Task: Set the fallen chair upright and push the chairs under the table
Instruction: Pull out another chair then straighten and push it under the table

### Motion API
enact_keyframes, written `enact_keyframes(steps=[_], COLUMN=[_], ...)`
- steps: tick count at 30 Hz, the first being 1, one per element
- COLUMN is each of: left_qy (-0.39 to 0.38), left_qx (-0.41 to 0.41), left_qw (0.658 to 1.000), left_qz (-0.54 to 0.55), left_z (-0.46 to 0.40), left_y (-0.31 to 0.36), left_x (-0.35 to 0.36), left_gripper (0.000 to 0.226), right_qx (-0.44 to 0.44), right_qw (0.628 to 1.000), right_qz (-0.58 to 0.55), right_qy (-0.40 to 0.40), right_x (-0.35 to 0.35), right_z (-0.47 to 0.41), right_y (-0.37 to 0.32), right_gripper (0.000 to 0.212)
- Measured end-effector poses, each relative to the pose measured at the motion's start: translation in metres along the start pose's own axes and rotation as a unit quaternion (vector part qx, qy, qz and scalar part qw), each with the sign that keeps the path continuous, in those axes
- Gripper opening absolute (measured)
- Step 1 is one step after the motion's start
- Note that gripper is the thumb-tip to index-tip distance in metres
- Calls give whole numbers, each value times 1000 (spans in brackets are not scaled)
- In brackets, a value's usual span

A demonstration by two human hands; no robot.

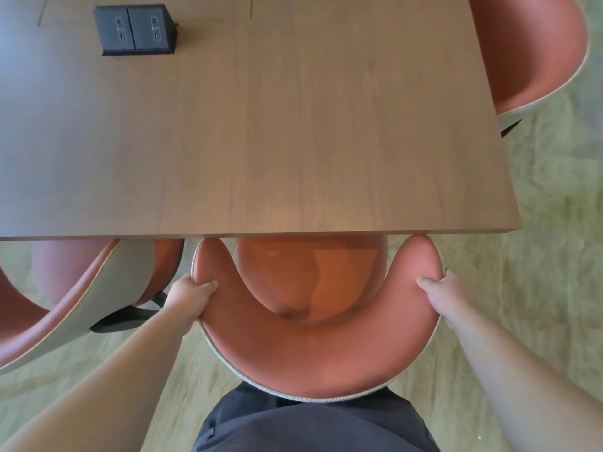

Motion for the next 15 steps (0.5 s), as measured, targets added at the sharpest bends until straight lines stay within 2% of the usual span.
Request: enact_keyframes(steps=[8, 15], left_qy=[8, 23], left_qx=[9, 27], left_qw=[999, 998], left_qz=[-31, -43], left_z=[0, -4], left_y=[4, -1], left_x=[5, 4], left_gripper=[23, 19], right_qx=[7, -3], right_qw=[1000, 999], right_qz=[8, 19], right_qy=[6, 30], right_x=[-3, 7], right_z=[0, 1], right_y=[3, 9], right_gripper=[68, 44])
Point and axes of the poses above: each hand's wrist, its own z-axis away from the middle knuckle, its own x-axis out of the palm, y = z × x, the point moved 3 cm from there along -z, towards the middle knuckle, and after that the axes turned 1 degree about -y, right-handed, at the moved point
